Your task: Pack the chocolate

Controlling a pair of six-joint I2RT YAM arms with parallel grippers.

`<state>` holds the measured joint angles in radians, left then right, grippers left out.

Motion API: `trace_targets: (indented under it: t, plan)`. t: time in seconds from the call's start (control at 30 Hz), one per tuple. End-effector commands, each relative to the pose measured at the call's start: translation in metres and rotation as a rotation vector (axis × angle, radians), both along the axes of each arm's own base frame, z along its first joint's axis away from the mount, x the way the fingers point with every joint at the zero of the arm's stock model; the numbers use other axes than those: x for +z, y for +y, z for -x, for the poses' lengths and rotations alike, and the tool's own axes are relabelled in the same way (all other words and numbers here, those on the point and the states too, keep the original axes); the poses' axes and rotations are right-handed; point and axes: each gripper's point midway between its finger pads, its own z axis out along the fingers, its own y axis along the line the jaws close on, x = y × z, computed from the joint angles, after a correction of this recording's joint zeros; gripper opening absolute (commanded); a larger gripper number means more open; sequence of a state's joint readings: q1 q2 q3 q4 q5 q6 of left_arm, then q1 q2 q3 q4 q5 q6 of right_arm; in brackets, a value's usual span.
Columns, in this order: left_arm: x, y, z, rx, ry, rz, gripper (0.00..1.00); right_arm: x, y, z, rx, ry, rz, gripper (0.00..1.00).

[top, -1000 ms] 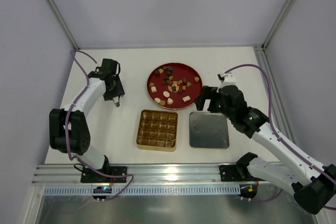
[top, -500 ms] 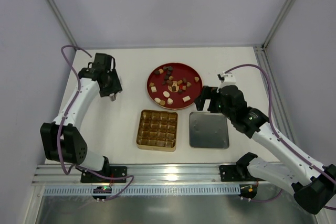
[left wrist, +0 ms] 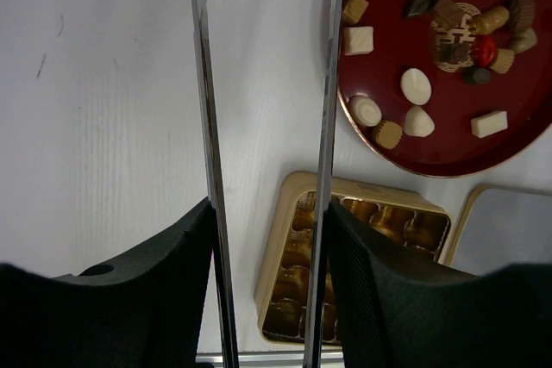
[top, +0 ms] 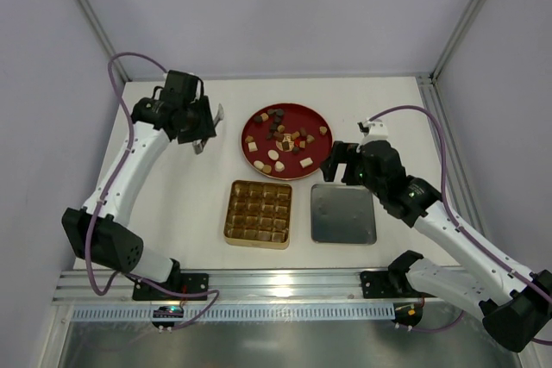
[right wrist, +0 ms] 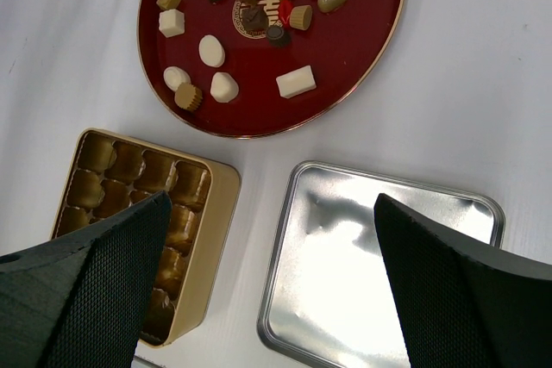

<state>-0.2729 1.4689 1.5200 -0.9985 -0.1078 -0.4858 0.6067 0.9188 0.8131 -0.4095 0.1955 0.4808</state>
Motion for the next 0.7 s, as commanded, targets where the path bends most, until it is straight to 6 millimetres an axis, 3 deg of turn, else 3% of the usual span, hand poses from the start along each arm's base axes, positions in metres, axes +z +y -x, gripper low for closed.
trace_targets:
  t: [0.0,0.43,0.67]
  plan:
    - [0.018,-0.024,-0.003,-0.061,-0.028,0.023,0.52,0.015,-0.003,-0.004,-0.025,-0.036,-0.010,1.00]
    - [0.023,-0.097,0.003,-0.206,-0.032,0.035,0.52,0.016,-0.010,0.001,-0.037,-0.044,0.000,1.00]
    - [0.005,-0.128,0.002,-0.254,0.003,0.015,0.52,0.016,-0.013,0.004,-0.045,-0.044,-0.001,1.00]
